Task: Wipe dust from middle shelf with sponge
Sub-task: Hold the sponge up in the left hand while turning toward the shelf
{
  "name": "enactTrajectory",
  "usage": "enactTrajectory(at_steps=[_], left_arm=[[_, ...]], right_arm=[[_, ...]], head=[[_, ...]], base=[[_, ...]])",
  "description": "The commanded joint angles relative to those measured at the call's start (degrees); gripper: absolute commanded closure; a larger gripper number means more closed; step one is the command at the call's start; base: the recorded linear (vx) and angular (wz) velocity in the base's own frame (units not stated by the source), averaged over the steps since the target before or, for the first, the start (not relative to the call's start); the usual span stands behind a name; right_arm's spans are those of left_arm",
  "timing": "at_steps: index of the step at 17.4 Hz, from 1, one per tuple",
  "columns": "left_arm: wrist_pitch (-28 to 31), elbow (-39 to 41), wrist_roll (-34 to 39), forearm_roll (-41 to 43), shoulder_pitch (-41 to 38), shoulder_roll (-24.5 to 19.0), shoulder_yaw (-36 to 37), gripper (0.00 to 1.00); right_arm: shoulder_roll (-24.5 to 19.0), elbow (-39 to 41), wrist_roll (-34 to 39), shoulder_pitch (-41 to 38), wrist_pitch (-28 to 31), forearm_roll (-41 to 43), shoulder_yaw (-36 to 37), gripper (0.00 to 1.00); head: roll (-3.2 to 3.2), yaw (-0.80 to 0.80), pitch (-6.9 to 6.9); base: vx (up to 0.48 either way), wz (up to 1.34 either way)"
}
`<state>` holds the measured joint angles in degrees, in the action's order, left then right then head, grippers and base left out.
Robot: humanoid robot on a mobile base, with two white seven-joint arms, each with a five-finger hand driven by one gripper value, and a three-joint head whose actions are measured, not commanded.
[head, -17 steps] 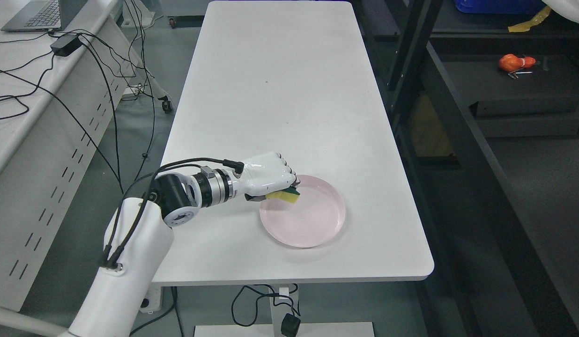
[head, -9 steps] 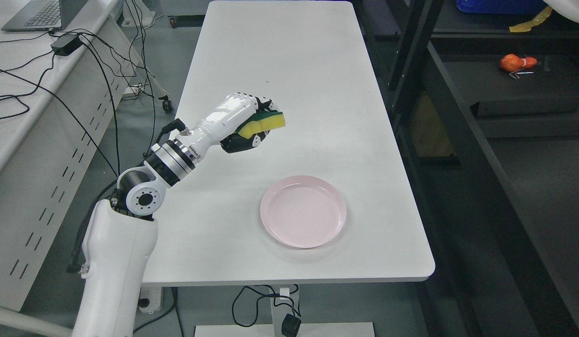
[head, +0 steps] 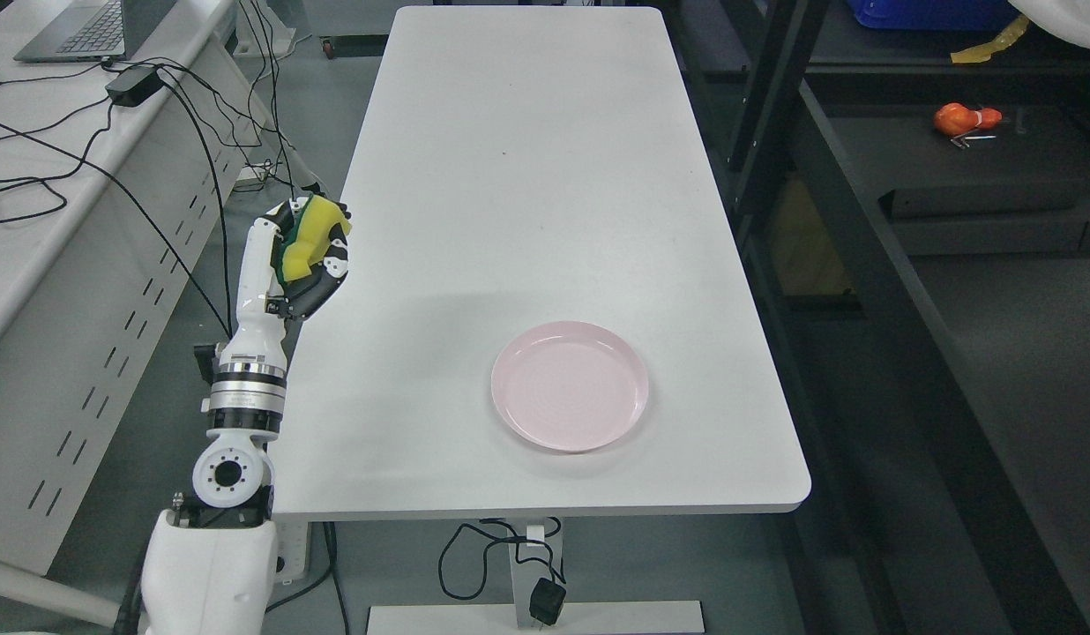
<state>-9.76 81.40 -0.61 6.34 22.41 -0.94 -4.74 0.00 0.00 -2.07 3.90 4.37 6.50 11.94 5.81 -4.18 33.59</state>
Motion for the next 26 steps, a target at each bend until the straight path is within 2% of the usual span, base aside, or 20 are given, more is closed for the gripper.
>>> enactTrajectory(at_steps=[1, 4, 7, 15, 26], left_arm=[[9.22, 12.20, 0.08, -7.83, -2.65, -0.06, -3.52, 1.00], [9.06, 12.29, -1.57, -7.92, -1.76, -0.06, -3.61, 1.00], [6.16, 12.38, -5.71, -8.18, -2.46, -0.06, -3.70, 1.00], [4.92, 12.29, -6.60, -8.18, -5.19, -0.06, -3.43, 1.00], [5.27, 12.29, -6.33, -8.10, 1.05, -0.06, -0.80, 1.00]], right_arm=[[1.00, 1.00, -0.03, 0.05, 0.02, 0.00, 0.01, 0.00], [1.00, 1.00, -0.03, -0.03, 0.02, 0.00, 0.01, 0.00], [1.00, 1.00, -0.03, -0.03, 0.02, 0.00, 0.01, 0.00], [1.00, 1.00, -0.03, -0.03, 0.02, 0.00, 0.01, 0.00], [1.00, 1.00, -0.03, 0.05, 0.02, 0.00, 0.01, 0.00]], head=[[0.00, 0.00, 0.00], [0.00, 0.00, 0.00], [0.00, 0.00, 0.00], [0.00, 0.00, 0.00], [0.00, 0.00, 0.00]], base=[[-0.146, 0.01], [-0.161, 0.02], [-0.210, 0.01], [-0.214, -0.10], [-0.174, -0.37]])
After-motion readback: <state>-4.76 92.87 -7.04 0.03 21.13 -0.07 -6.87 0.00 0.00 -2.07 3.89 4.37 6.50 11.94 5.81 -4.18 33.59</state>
